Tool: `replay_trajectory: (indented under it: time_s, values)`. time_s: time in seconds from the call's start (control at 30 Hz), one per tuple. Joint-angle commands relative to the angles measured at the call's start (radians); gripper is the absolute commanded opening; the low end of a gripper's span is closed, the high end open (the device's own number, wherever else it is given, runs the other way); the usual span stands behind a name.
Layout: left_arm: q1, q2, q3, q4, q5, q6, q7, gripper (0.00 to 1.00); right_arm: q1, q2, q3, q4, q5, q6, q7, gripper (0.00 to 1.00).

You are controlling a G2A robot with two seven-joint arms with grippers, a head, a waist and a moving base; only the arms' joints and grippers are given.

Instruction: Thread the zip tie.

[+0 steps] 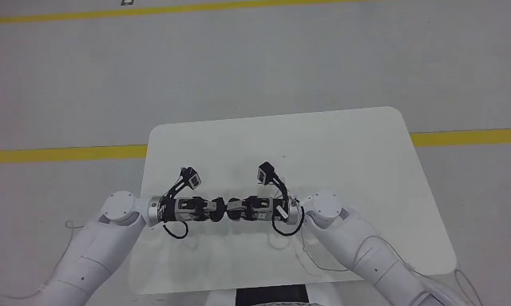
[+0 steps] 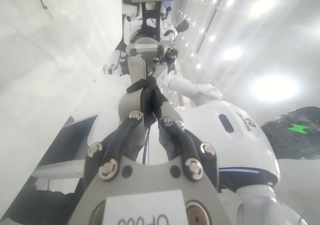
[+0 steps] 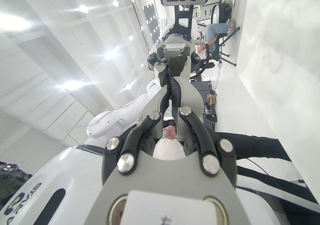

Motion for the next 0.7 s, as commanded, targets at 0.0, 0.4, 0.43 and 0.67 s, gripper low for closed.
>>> replay_trajectory:
  time_s: [0.0, 0.4, 0.43, 0.67]
  values:
    - [0.001, 0.001, -0.002, 0.0, 0.0, -0.002, -0.001, 0.0, -0.002, 0.001, 0.002, -0.001, -0.002, -0.001, -0.004, 1.0]
    - [0.028, 0.018, -0.057, -0.025, 0.004, -0.013, -0.031, 0.0, -0.045, 0.038, 0.112, -0.051, -0.068, -0.026, -0.023, 1.0]
    - [0.031, 0.02, -0.062, -0.031, 0.003, -0.013, -0.034, 0.0, -0.05, 0.041, 0.119, -0.062, -0.078, -0.035, -0.019, 1.0]
    - [0.036, 0.023, -0.073, -0.052, 0.005, -0.038, -0.045, 0.0, -0.05, 0.041, 0.119, -0.062, -0.078, -0.035, -0.019, 1.0]
